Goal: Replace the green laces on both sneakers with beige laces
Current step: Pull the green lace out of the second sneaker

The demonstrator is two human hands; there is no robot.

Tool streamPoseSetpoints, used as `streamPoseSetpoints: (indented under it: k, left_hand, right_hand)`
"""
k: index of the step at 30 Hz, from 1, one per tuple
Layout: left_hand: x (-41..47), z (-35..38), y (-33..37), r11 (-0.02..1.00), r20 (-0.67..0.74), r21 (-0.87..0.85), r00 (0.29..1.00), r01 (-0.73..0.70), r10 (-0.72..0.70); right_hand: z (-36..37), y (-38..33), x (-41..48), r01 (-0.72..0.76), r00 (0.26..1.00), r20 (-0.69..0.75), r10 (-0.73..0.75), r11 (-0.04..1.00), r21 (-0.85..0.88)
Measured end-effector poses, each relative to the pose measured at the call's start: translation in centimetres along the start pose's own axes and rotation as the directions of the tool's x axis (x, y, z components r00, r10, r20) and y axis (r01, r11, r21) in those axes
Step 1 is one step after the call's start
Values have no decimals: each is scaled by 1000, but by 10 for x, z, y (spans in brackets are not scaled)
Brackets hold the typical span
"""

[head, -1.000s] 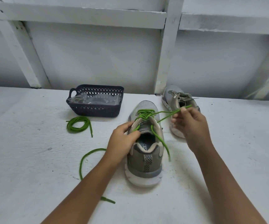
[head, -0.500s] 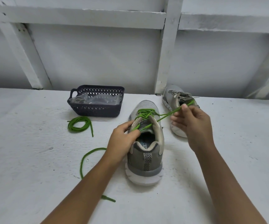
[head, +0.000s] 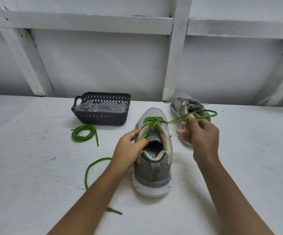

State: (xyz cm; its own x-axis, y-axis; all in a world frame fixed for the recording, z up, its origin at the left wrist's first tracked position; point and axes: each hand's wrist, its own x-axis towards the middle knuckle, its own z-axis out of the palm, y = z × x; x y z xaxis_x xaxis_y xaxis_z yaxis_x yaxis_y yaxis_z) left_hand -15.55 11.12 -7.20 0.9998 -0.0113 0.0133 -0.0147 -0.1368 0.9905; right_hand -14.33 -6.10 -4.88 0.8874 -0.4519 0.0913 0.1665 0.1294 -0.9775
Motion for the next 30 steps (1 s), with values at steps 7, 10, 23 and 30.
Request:
streamPoseSetpoints:
  k: [7,10,23,30]
  left_hand:
    - [5,-4,-5,995,-19,70,998,-65,67]
    - [2,-1,-3,983,-103,98,981,-156,166]
    - [45,-6,26,962,-2,260,997,-80,83]
    - [75,-14,38,913,79,387,992,-125,103]
  right_hand:
    - [-9,3,-20,4,983,168,74,907,-422]
    - [-7,16,-32,252,944,321,-81,803,-539]
    - [7,37,-35,9,948,310,74,966,-259]
    - [7,39,-34,-1,957,281,70,971,-238]
